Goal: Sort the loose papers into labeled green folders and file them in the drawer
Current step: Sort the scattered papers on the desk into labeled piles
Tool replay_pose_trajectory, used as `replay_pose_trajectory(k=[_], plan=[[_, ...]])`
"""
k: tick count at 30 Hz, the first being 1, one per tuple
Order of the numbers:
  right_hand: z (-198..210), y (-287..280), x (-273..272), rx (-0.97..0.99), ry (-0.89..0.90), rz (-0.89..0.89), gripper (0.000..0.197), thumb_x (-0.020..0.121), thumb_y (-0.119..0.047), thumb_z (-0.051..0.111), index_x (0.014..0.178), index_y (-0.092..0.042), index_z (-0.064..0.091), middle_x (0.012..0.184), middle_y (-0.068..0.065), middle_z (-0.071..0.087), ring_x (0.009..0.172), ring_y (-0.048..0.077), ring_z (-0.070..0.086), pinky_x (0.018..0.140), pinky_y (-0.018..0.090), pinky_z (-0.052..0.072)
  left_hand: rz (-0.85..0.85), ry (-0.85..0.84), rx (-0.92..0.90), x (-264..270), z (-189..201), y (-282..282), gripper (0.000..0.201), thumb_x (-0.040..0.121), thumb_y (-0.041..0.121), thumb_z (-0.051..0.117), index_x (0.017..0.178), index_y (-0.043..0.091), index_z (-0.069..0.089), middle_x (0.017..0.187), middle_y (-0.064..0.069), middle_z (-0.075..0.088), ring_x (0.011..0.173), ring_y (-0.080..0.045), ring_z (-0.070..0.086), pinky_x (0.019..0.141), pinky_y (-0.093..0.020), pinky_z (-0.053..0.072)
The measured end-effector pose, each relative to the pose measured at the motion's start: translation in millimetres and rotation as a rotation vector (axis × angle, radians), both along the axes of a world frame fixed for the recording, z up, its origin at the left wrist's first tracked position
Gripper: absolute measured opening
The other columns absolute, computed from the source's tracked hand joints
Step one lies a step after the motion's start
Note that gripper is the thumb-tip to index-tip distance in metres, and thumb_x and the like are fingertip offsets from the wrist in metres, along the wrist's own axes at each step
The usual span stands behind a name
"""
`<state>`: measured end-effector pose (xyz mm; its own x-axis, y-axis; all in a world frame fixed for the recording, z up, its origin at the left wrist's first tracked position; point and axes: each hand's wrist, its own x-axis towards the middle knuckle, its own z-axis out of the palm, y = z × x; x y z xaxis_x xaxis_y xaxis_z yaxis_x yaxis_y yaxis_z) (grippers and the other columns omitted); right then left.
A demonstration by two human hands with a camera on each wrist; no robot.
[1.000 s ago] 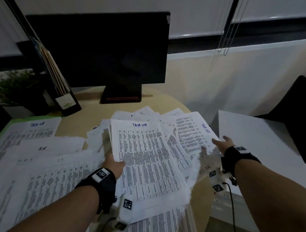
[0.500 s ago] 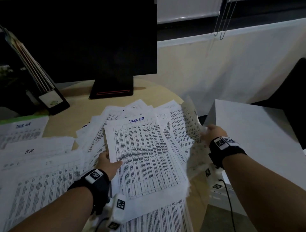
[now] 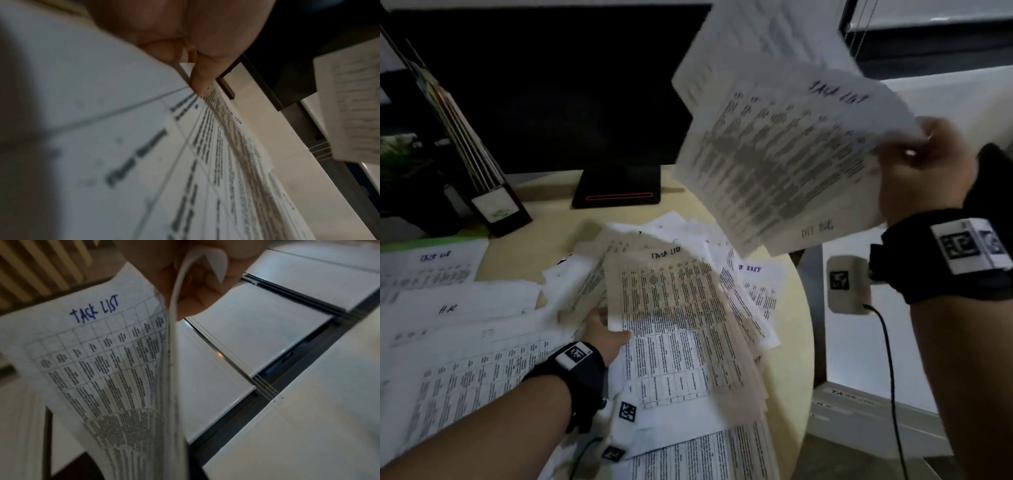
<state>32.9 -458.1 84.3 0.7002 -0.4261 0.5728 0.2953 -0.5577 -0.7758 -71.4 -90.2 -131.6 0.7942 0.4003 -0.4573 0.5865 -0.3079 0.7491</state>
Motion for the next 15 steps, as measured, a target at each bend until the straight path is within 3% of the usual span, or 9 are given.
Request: replay_pose_trajectory(k=[2, 4, 6, 8, 9, 10, 12, 13, 15], plan=[[11.8, 5.2, -4.9, 0.132, -0.091, 0.109, 0.013, 0.08, -0.021, 0.067, 0.075, -0.028, 0.058, 0.081, -0.006, 0.063, 0.07, -0.005, 0.058, 0.071, 0.025, 0.051, -0.042, -0.054, 0.035, 2.8, 7.7, 13.7, 0.058, 0.079, 0.002, 0.071, 0.131, 0.008, 0.046, 0.12, -0.006, 0.061, 0.102, -0.025, 0.059, 0.091, -0.04, 0.05], [13.3, 12.0, -13.5, 0.162, -0.026, 0.203, 0.017, 0.079, -0.023, 0.07, 0.072, -0.033, 0.058, 0.082, -0.008, 0.066, 0.074, 0.005, 0.063, 0.069, 0.026, 0.054, -0.062, -0.143, 0.101, 2.0, 28.8, 23.3, 0.055, 0.079, 0.001, 0.066, 0.128, 0.015, 0.044, 0.113, 0.001, 0.057, 0.101, -0.023, 0.057, 0.087, -0.035, 0.049], [5.6, 21.9, -21.7, 0.1, 0.087, 0.3, 0.022, 0.079, -0.016, 0.07, 0.07, -0.033, 0.059, 0.07, -0.014, 0.066, 0.068, 0.0, 0.06, 0.065, 0.023, 0.052, -0.078, -0.188, 0.186, 0.2, 51.5, 35.0, 0.067, 0.082, -0.003, 0.06, 0.14, 0.021, 0.036, 0.117, 0.004, 0.047, 0.097, -0.022, 0.056, 0.078, -0.031, 0.047], [-5.4, 33.5, -30.5, 0.021, 0.193, 0.43, 0.032, 0.078, -0.005, 0.07, 0.066, -0.033, 0.061, 0.061, -0.02, 0.064, 0.06, -0.004, 0.057, 0.062, 0.022, 0.051, -0.082, -0.195, 0.243, -0.5, 73.3, 49.6, 0.066, 0.088, -0.01, 0.051, 0.137, 0.032, 0.037, 0.11, 0.007, 0.044, 0.069, -0.009, 0.056, 0.059, -0.019, 0.046], [-10.1, 40.0, -35.0, -0.027, 0.239, 0.491, 0.037, 0.077, -0.001, 0.071, 0.064, -0.034, 0.062, 0.059, -0.023, 0.062, 0.057, -0.006, 0.056, 0.061, 0.018, 0.049, -0.113, -0.184, 0.301, -1.4, 83.8, 55.9, 0.06, 0.09, -0.01, 0.049, 0.133, 0.031, 0.042, 0.107, 0.005, 0.049, 0.059, -0.003, 0.051, 0.051, -0.008, 0.041], [-14.4, 45.1, -37.7, -0.084, 0.276, 0.54, 0.042, 0.076, 0.004, 0.071, 0.062, -0.035, 0.063, 0.058, -0.025, 0.061, 0.055, -0.008, 0.055, 0.059, 0.012, 0.046, -0.137, -0.189, 0.326, 1.5, 93.1, 62.8, 0.05, 0.091, -0.008, 0.049, 0.13, 0.023, 0.047, 0.109, -0.001, 0.056, 0.058, -0.003, 0.046, 0.053, -0.005, 0.04], [-20.8, 57.8, -39.4, -0.216, 0.3, 0.607, 0.06, 0.073, 0.013, 0.069, 0.059, -0.045, 0.064, 0.059, -0.025, 0.062, 0.059, -0.01, 0.056, 0.061, 0.006, 0.043, -0.174, -0.166, 0.374, 2.2, 113.3, 71.9, 0.035, 0.091, -0.004, 0.052, 0.125, 0.002, 0.057, 0.119, -0.024, 0.06, 0.069, -0.013, 0.049, 0.057, -0.006, 0.038], [-22.4, 65.5, -41.2, -0.291, 0.3, 0.633, 0.068, 0.071, 0.016, 0.066, 0.06, -0.051, 0.063, 0.063, -0.02, 0.064, 0.064, -0.005, 0.059, 0.067, 0.012, 0.047, -0.218, -0.149, 0.423, 1.5, 122.6, 75.7, 0.033, 0.091, -0.005, 0.053, 0.123, -0.002, 0.057, 0.123, -0.027, 0.057, 0.083, -0.026, 0.055, 0.056, -0.009, 0.036], [-21.7, 78.9, -44.2, -0.406, 0.328, 0.675, 0.073, 0.072, 0.014, 0.065, 0.061, -0.058, 0.06, 0.078, -0.002, 0.068, 0.076, 0.021, 0.065, 0.076, 0.031, 0.052, -0.287, -0.184, 0.407, 2.4, 141.3, 78.3, 0.035, 0.09, -0.006, 0.055, 0.117, 0.013, 0.066, 0.123, -0.019, 0.057, 0.11, -0.033, 0.056, 0.058, -0.006, 0.035]])
